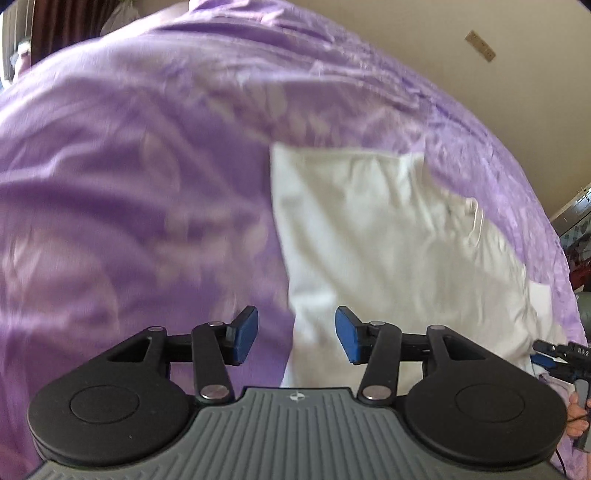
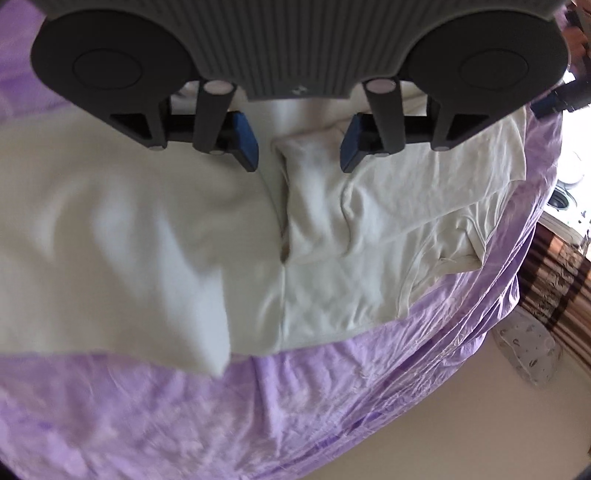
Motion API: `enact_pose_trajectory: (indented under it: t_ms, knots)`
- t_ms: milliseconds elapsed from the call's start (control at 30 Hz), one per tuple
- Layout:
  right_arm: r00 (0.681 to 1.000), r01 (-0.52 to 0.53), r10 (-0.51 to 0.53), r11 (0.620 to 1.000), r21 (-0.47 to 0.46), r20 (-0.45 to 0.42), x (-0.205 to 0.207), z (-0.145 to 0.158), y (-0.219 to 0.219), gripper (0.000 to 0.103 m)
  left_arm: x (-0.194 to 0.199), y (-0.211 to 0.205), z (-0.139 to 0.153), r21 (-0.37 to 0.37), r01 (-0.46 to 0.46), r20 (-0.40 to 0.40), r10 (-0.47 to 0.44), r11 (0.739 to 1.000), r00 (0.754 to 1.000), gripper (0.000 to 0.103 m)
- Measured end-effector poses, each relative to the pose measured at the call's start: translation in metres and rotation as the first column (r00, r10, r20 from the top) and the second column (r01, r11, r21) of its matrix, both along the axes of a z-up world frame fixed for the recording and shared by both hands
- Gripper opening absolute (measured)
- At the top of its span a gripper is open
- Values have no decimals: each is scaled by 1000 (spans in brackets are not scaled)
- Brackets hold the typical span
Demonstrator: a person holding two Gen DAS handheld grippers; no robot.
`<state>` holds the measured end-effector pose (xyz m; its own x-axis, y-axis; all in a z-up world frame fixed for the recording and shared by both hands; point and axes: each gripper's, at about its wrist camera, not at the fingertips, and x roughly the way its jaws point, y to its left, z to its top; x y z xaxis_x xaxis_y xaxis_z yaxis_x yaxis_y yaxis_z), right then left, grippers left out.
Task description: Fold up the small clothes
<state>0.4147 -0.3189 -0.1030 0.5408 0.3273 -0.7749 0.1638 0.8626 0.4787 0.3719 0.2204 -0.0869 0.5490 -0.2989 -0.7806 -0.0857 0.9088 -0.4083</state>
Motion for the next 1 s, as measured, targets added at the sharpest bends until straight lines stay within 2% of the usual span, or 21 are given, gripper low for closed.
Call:
enact_pose_trajectory:
  t_ms: [100, 133, 167, 233, 267, 300, 367, 467, 533, 633, 700, 767, 867, 1000]
  knots:
    - [998, 57, -56, 996, 75, -19, -4, -13, -5, 45, -8, 9, -14, -77, -44, -62, 40, 996, 997, 56]
    - [997, 79, -77, 992, 98, -20, -5, -16, -7, 41, -10, 10, -17, -94, -50, -71, 44, 994, 997, 56]
    - [995, 99, -98, 988, 120, -16, -6, -18, -8, 28, -12, 10, -19, -103, -59, -75, 51, 993, 996, 56]
    - [992, 125, -126, 978, 166, -8, -8, -20, -10, 15, -14, 8, -18, -103, -60, -71, 53, 993, 996, 39]
    - [991, 132, -133, 977, 169, -5, -9, -18, -10, 5, -15, 6, -17, -107, -58, -73, 50, 993, 996, 10]
    - [992, 126, -128, 979, 158, 5, -9, -14, -7, 5, -15, 3, -15, -109, -54, -68, 47, 993, 997, 6]
    - [993, 106, -111, 987, 122, 40, -11, -1, 0, 3, -21, -8, -1, -17, -39, -14, 39, 999, 999, 6]
    - [992, 82, -88, 995, 63, 93, -15, 21, 4, 3, -21, -19, 4, 113, -24, -31, 28, 993, 999, 5]
    - [996, 57, -55, 998, -27, 74, -13, 22, 11, 3, -16, -22, -3, 153, -13, -62, 22, 988, 998, 5]
    - [999, 33, -35, 992, -123, -11, -8, -2, 21, 3, -10, -30, -11, 195, -11, -84, 28, 981, 996, 6]
    - [999, 41, -44, 991, -129, -23, -9, -9, 19, 6, -9, -35, -7, 227, 8, -81, 11, 974, 997, 11]
    - [998, 61, -64, 991, -117, -21, -11, 0, 14, 17, -13, -34, 1, 265, 4, -64, 14, 964, 998, 21]
    - [997, 74, -72, 992, -106, 19, -22, 25, -2, 19, -22, -30, 18, 300, -1, -26, 9, 954, 1000, 22]
    - [989, 130, -123, 987, -99, 76, -47, 61, -43, 29, -36, -33, 42, 340, -17, 38, 5, 940, 999, 23]
